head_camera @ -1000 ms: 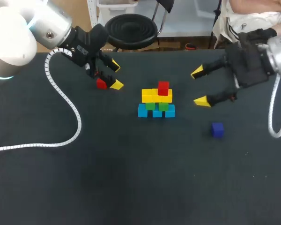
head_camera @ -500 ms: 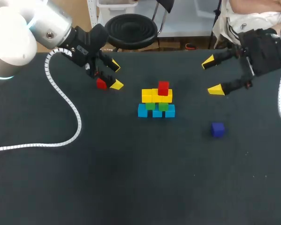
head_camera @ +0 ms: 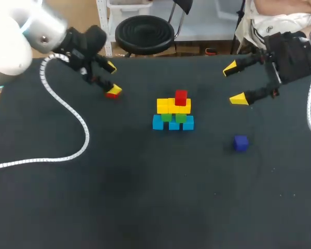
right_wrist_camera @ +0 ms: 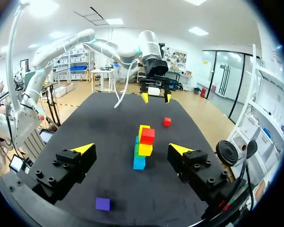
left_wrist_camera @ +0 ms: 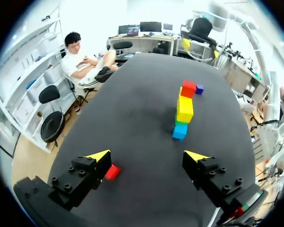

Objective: Place the blue cubes, place green cubes on the blue cubes, place the yellow cubes on the green cubes, then place the red cubes on the yellow cubes, and place purple cube on the red cubes.

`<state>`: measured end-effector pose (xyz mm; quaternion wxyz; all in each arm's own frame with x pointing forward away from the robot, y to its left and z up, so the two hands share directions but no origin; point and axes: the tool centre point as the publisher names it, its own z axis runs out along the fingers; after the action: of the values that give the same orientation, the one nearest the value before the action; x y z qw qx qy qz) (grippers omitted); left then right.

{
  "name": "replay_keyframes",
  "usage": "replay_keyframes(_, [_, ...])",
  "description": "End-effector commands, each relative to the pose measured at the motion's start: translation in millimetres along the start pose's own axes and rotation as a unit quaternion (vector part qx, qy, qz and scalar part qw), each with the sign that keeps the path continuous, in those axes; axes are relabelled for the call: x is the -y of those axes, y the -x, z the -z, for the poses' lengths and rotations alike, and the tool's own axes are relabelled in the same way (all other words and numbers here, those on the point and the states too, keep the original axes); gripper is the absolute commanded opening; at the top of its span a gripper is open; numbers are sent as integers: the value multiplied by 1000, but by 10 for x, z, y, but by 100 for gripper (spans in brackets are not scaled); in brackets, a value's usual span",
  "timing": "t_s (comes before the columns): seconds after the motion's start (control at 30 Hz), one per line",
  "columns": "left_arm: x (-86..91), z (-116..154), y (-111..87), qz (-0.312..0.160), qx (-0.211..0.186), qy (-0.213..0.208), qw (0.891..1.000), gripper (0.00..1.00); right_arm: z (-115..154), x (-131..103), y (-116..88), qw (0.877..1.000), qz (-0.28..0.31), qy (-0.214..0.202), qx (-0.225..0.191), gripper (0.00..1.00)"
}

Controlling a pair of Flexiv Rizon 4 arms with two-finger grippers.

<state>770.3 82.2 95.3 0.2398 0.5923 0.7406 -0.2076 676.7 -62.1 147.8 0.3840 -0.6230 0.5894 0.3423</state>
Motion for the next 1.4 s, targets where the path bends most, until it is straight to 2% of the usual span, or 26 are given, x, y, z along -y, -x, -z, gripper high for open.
replay_keyframes(0.03, [-223, 104, 118, -46, -37, -35, 998, 100, -4, 2, -2, 1000, 0, 0, 1, 100])
replay_keyframes(0.07, [-264, 94, 108, -50, -45, -36, 997, 100, -4, 2, -2, 1000, 0, 0, 1, 100])
replay_keyframes(0.13, [-310, 73, 105, -37, -32, -61, 997, 100, -4, 2, -2, 1000, 0, 0, 1, 100])
replay_keyframes(0.2, [-313, 57, 122, -31, -42, -72, 996, 100, -4, 2, -2, 1000, 0, 0, 1, 100])
replay_keyframes(0.67, [-313, 57, 122, -31, -42, -72, 996, 100, -4, 2, -2, 1000, 0, 0, 1, 100])
replay_keyframes(0.7, [-344, 33, 109, -49, -29, -71, 996, 100, -4, 2, -2, 1000, 0, 0, 1, 100])
replay_keyframes(0.73, [-427, 10, 75, -50, -34, -62, 996, 100, -4, 2, -2, 1000, 0, 0, 1, 100])
replay_keyframes(0.77, [-515, -7, 19, -73, -48, -47, 995, 100, -4, 2, -2, 1000, 0, 0, 1, 100])
replay_keyframes(0.8, [-612, -28, -53, -87, -75, -29, 993, 100, -4, 2, -2, 1000, 0, 0, 1, 100])
replay_keyframes(0.87, [-793, -89, -215, -106, -99, -55, 988, 100, -4, 2, -2, 1000, 0, 0, 1, 100])
replay_keyframes(0.9, [-869, -124, -298, -95, -123, -46, 987, 100, -4, 2, -2, 1000, 0, 0, 1, 100])
replay_keyframes(0.93, [-942, -139, -368, -89, -131, -44, 986, 100, -4, 2, -2, 1000, 0, 0, 1, 100])
replay_keyframes(0.97, [-969, -152, -418, -112, -140, -37, 983, 100, -4, 2, -2, 1000, 0, 0, 1, 100])
replay_keyframes(1.03, [-1033, -170, -487, -105, -133, -43, 985, 100, -4, 2, -2, 1000, 0, 0, 1, 100])
replay_keyframes(1.17, [-1084, -231, -534, -127, -123, -52, 983, 100, -4, 2, -2, 1000, 0, 0, 1, 100])
replay_keyframes(1.27, [-1112, -322, -586, -135, -117, -80, 981, 100, -4, 2, -2, 1000, 0, 0, 1, 100])
replay_keyframes(1.4, [-1061, -440, -681, -151, -140, -118, 971, 100, -4, 2, -2, 1000, 0, 0, 1, 100])
